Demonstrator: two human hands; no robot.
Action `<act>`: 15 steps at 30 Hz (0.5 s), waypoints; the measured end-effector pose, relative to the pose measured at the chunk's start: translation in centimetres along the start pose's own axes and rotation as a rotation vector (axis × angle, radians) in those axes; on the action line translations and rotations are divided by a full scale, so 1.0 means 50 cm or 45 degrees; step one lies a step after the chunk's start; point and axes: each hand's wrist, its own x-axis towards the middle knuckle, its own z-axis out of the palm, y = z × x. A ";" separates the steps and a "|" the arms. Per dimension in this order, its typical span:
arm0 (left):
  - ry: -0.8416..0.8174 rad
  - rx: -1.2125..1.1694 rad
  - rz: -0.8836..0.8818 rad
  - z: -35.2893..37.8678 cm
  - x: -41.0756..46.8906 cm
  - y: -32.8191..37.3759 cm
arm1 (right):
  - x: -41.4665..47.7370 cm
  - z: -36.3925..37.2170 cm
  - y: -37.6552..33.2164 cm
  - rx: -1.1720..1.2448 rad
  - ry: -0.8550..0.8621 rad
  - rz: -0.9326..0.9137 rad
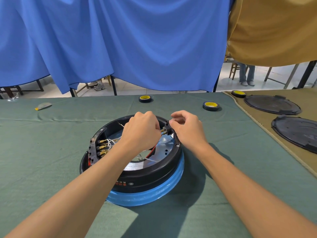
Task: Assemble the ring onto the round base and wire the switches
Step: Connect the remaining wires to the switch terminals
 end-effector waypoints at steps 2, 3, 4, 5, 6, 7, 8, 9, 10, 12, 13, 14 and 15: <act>0.004 -0.017 0.000 0.001 -0.001 -0.001 | -0.001 -0.001 -0.001 0.004 -0.007 0.000; 0.002 -0.029 0.002 0.001 -0.002 -0.002 | -0.001 -0.001 -0.001 0.004 -0.008 0.000; -0.001 -0.040 0.001 0.001 -0.003 -0.002 | -0.001 -0.001 -0.001 0.006 -0.008 0.000; -0.004 -0.048 -0.001 0.001 -0.004 -0.001 | -0.001 -0.001 -0.002 0.008 -0.009 -0.001; -0.007 -0.055 -0.004 0.002 -0.004 0.000 | -0.002 -0.001 -0.002 0.011 -0.011 -0.001; -0.007 -0.062 -0.006 0.002 -0.004 0.000 | -0.002 -0.001 -0.003 0.012 -0.013 -0.001; -0.003 -0.068 -0.009 0.002 -0.004 0.001 | -0.003 -0.002 -0.004 0.013 -0.015 -0.001; 0.004 -0.073 -0.012 0.001 -0.004 0.003 | -0.003 -0.002 -0.004 0.014 -0.017 0.000; 0.009 -0.073 -0.014 0.001 -0.004 0.004 | -0.005 -0.003 -0.005 0.016 -0.018 0.001; 0.011 -0.057 -0.016 0.002 -0.003 0.006 | -0.006 -0.003 -0.007 0.022 -0.021 0.002; 0.009 -0.046 -0.016 0.002 -0.003 0.006 | -0.007 -0.002 -0.009 0.026 -0.025 0.003; 0.005 -0.035 -0.018 0.003 -0.002 0.008 | -0.007 -0.001 -0.009 0.035 -0.032 0.007; 0.003 -0.024 -0.020 0.004 -0.002 0.010 | -0.007 -0.001 -0.011 0.048 -0.043 0.014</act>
